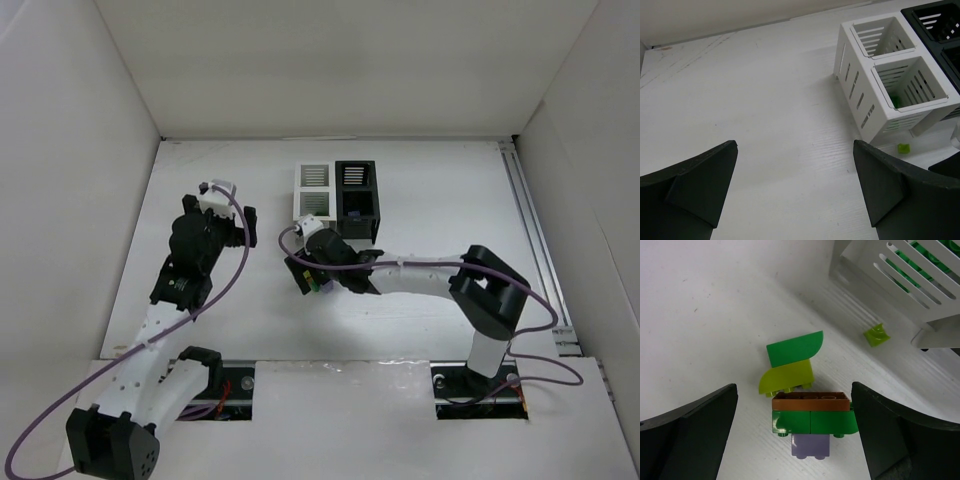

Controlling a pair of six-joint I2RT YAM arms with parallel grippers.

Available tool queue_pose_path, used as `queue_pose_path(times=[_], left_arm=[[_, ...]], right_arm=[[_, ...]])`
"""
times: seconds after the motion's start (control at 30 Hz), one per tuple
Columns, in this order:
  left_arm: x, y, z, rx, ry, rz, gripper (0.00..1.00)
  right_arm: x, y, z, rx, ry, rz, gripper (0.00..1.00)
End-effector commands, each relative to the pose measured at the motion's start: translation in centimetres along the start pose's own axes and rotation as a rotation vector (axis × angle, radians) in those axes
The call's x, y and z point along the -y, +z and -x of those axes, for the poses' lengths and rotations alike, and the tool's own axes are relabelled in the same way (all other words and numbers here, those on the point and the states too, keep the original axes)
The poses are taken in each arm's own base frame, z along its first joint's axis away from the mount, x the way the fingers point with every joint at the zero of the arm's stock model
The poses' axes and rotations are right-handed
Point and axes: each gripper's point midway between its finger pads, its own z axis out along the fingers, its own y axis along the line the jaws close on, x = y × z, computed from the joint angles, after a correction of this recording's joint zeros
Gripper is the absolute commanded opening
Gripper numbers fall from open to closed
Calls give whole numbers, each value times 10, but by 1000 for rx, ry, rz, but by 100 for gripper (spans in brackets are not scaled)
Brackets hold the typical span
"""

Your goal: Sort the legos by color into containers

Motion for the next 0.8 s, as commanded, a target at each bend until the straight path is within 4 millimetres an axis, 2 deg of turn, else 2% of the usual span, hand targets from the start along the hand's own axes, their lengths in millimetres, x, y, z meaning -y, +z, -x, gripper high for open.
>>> queue_pose_path(times=[0.0, 0.03, 0.07, 0.1, 0.2, 0.23, 0.27, 0.3, 0.4, 0.43, 0.47, 0.53, 0.57, 0.6, 0.63, 0.7, 0.77], left_arm=[[-6, -4, 0, 18, 3, 28, 100], [-6, -4, -4, 9, 4, 28, 100], [-6, -4, -4, 9, 4, 28, 100], [-6, -4, -4, 9, 4, 28, 100], [-7, -4, -4, 9, 13, 28, 100], [-7, -3, -2, 19, 13, 28, 100], [-7, -3, -2, 19, 26, 28, 100], [-7, -3, -2, 19, 26, 28, 100], [-10, -1, -2, 20, 25, 37, 100], [-10, 0, -4, 11, 25, 37, 100], [-10, 0, -4, 11, 25, 37, 100], [-9, 1, -4, 12, 25, 28, 100], [-9, 1, -4, 12, 25, 28, 100], [-7, 1, -4, 12, 25, 19, 100], [-7, 1, -4, 12, 25, 18, 100], [-7, 1, -4, 12, 25, 18, 100], [-7, 1, -4, 12, 34, 19, 100]], right_arm=[[2, -2, 30, 81, 18, -21, 100], [8, 3, 26, 65, 13, -26, 100], [5, 2, 30, 72, 14, -10, 100], [8, 5, 23, 43, 16, -5, 100], [3, -2, 15, 0, -15, 53, 98], [1, -6, 5, -27, -41, 83, 98], [-1, -14, 8, -28, -54, 99, 98], [-6, -20, -8, -82, -69, 143, 97], [4, -32, -34, -193, -70, 182, 96], [0, -36, -34, -202, -77, 230, 96], [5, -40, -39, -217, -75, 234, 94], [5, -52, -35, -210, -107, 252, 93], [2, -56, -41, -237, -122, 281, 93], [3, -59, -41, -250, -149, 283, 93], [8, -66, -52, -314, -151, 282, 87], [14, -76, -55, -338, -199, 297, 84], [18, -87, -59, -362, -247, 304, 84]])
